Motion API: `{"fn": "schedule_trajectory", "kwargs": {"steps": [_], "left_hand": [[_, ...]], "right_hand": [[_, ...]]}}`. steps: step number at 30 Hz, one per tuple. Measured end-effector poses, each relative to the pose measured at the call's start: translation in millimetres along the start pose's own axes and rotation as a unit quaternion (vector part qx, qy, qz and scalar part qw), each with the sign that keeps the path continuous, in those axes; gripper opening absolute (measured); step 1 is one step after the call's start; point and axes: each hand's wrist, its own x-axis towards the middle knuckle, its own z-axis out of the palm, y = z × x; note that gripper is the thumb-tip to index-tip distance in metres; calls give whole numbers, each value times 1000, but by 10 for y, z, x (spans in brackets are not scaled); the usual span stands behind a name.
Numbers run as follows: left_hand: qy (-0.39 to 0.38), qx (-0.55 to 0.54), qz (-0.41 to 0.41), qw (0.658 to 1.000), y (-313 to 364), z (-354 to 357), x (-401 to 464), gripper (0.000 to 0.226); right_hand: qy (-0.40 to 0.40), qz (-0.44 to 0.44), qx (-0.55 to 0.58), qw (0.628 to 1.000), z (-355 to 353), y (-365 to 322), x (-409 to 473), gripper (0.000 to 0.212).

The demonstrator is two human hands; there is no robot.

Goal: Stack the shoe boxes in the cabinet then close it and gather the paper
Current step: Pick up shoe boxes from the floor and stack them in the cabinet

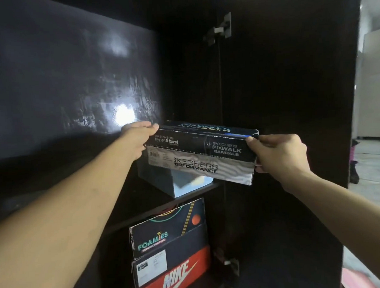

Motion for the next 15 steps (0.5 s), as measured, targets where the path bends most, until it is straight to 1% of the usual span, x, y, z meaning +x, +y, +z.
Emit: {"fn": "schedule_trajectory", "kwargs": {"steps": [1,2,3,4,5,8,9,11,12,14,15], "left_hand": [[13,-2,2,1000,-30,13,91,38],[26,-2,8,1000,-60,35,172,40],[39,5,14,999,-81,66,226,38],[56,13,20,998,-102,98,271,35],[75,20,23,997,-126,132,306,38],[128,26,14,991,-224,241,365,55],[133,24,17,991,-271,278,388,53],[137,24,54,989,-366,359,400,45],[133,33,79,987,-402,397,392,53],[120,88,136,979,-460,446,352,80],[106,112,172,973,-474,470,327,85]], "right_hand": [[2,-7,-5,1000,68,5,41,7],[-2,-12,-6,1000,139,6,89,11],[-6,-19,-7,1000,212,-12,127,12],[-13,-31,-8,999,290,-32,160,9],[-19,-40,-9,999,364,-51,188,10],[-53,-43,-18,998,598,-37,280,16],[-73,-43,-25,996,681,-11,300,19],[-117,-53,-38,991,844,76,336,29],[-140,-56,-41,988,923,124,352,34],[-181,-49,-45,981,1070,204,355,39],[-202,-47,-47,977,1142,244,350,42]]}}
